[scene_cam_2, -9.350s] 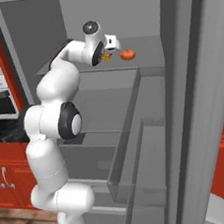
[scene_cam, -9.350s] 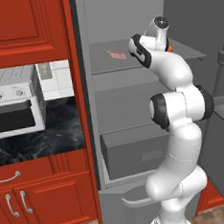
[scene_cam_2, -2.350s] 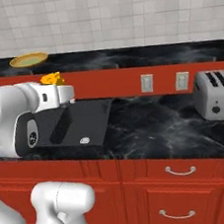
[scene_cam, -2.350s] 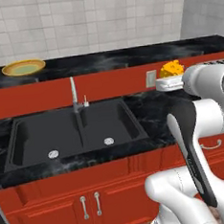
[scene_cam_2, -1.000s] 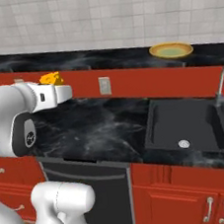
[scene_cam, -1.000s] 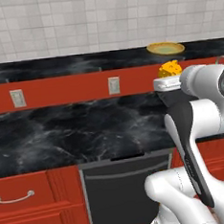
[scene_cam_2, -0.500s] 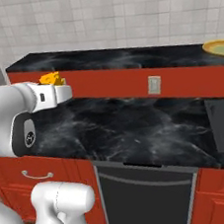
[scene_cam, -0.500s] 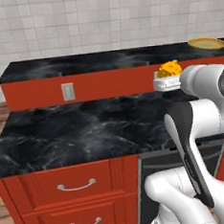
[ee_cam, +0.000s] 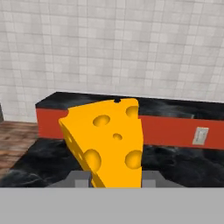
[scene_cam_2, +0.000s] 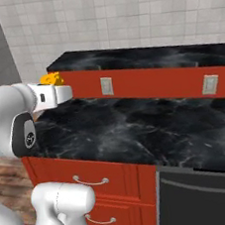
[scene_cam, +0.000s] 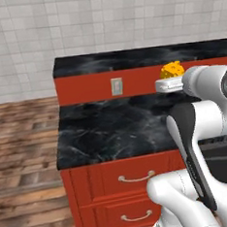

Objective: Take the cheese, steak, and squash from the fridge and place them on the plate on the dining counter to create an appetizer plate.

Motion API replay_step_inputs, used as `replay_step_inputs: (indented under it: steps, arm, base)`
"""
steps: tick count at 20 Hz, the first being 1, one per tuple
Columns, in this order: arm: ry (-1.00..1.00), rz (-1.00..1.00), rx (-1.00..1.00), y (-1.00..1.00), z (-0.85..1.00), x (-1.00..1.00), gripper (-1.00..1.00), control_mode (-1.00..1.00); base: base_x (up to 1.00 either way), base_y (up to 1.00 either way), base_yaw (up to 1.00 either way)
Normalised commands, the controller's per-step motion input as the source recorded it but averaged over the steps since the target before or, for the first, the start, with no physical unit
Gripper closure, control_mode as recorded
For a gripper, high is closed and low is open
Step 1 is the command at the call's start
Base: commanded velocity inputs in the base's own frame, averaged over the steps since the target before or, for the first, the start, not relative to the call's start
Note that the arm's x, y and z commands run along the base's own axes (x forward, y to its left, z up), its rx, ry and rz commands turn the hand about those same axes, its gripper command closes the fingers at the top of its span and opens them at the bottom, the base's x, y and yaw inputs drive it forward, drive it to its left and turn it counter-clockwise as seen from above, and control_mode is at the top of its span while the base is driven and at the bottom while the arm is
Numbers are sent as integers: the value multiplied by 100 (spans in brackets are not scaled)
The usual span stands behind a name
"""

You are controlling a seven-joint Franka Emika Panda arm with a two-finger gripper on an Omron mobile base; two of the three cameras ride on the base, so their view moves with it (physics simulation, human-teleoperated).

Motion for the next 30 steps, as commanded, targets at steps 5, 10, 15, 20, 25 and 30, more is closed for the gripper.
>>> replay_step_inputs:
  steps: [5,10,15,20,25,30]
  arm:
    - [0,0,0,0,0,0,100,100]
    - [0,0,0,0,0,0,100,100]
    - [0,0,0,0,0,0,100,100]
    - [0,0,0,0,0,0,100,100]
    - [0,0,0,0,0,0,100,100]
    - [0,0,0,0,0,0,100,100]
  base:
    - [20,100,0]
    - [30,100,0]
    - [31,100,0]
    - [38,100,0]
    - [54,94,-2]
    - [56,73,-7]
